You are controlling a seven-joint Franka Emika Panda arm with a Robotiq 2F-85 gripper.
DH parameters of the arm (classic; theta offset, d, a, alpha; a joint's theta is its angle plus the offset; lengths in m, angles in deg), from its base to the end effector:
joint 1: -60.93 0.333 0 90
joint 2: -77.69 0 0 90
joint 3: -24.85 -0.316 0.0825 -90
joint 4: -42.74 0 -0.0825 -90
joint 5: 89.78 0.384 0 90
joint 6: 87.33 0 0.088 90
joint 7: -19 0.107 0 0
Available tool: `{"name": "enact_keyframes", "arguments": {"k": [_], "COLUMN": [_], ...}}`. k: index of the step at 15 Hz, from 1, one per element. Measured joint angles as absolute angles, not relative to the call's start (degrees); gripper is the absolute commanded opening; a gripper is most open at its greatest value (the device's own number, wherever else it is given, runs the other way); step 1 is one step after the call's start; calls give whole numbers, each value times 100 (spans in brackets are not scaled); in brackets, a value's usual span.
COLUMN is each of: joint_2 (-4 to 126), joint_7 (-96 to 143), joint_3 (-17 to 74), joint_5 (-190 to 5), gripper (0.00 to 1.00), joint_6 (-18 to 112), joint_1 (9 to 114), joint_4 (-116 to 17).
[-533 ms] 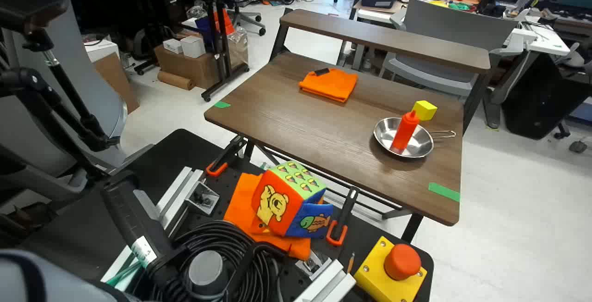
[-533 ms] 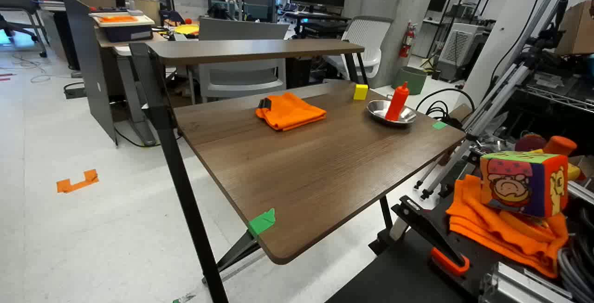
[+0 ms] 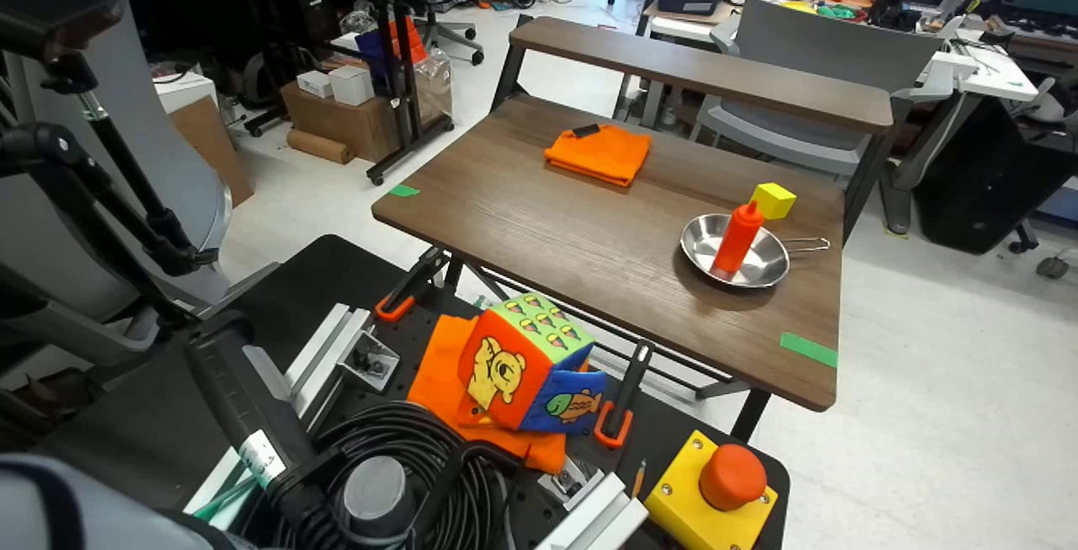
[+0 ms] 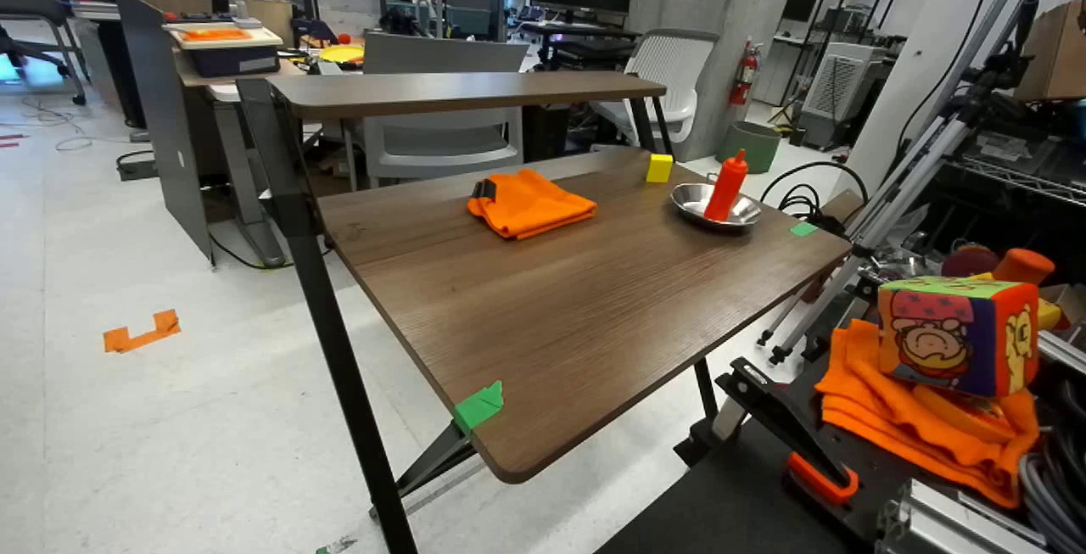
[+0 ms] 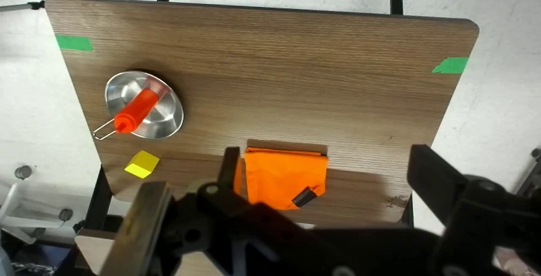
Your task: Move the orange towel forward
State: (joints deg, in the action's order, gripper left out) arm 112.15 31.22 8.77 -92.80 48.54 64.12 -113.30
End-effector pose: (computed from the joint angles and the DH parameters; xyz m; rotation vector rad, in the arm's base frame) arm 0.3537 0.1189 0.4196 2.9738 0.1901 0.4051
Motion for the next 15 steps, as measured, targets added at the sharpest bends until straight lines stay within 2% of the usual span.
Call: {"name": "enact_keyframes", "arguments": {"k": [8, 15], "joint_2": [10819, 8861], "joint_7": [3174, 3249], "joint_3": [947, 1366], "joint_5": [-9399, -9943], "gripper": [100, 100], "joint_6": [4931, 6026], "joint_1": [6254, 5597], "joint_4": [-11057, -9693]}}
